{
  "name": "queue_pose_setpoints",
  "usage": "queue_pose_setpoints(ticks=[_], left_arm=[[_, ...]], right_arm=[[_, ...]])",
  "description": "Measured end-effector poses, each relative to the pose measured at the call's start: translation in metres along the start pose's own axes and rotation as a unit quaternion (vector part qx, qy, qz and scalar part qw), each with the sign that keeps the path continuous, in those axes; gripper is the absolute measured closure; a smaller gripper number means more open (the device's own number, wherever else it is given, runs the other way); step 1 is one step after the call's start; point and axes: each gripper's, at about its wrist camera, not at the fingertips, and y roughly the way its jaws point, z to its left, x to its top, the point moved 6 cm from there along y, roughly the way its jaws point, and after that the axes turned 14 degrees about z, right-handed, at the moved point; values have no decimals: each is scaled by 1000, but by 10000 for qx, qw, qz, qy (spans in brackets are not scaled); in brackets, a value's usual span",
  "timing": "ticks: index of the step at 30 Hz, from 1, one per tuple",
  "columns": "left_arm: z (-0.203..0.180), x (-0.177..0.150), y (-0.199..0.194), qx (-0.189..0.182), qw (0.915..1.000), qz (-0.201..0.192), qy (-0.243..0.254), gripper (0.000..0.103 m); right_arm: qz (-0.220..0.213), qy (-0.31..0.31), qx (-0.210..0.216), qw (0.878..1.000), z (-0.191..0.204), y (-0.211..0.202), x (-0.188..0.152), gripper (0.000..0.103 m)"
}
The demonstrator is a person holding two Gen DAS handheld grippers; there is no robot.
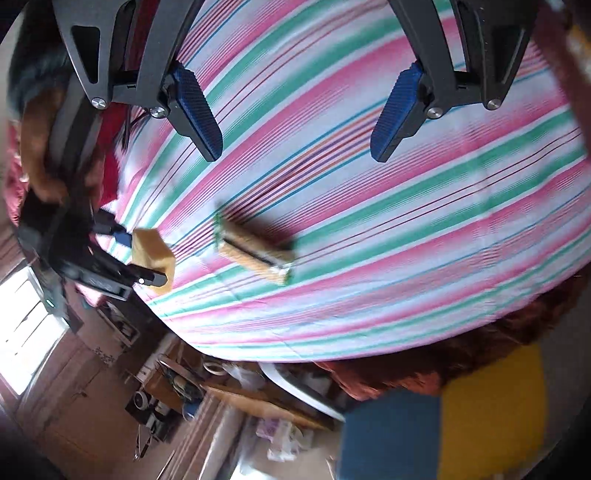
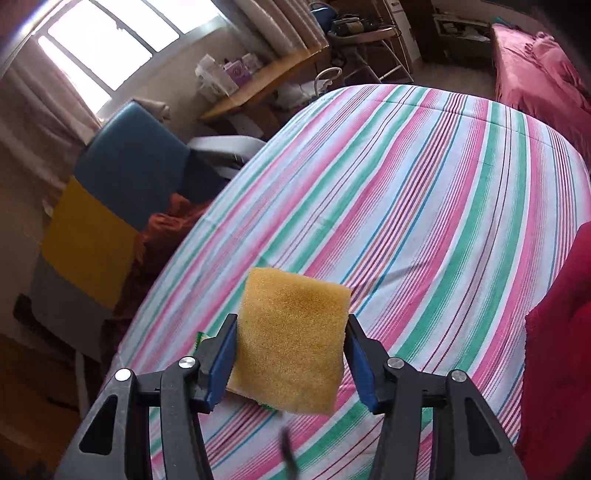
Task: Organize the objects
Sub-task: 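Grasp large yellow sponge with right gripper while left gripper grasps green-wrapped snack bar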
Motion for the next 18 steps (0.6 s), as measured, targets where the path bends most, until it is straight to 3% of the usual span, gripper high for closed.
queue_pose_setpoints(ticks=[10,18], left_arm=[[-37,95,66,-510,9941,607,-733,33],[-26,126,112,-260,9838,960,-1494,33]], right_arm=[[-72,-17,738,9972,11,-4,5,47],[-38,-109,989,9950,12,-3,5,47]])
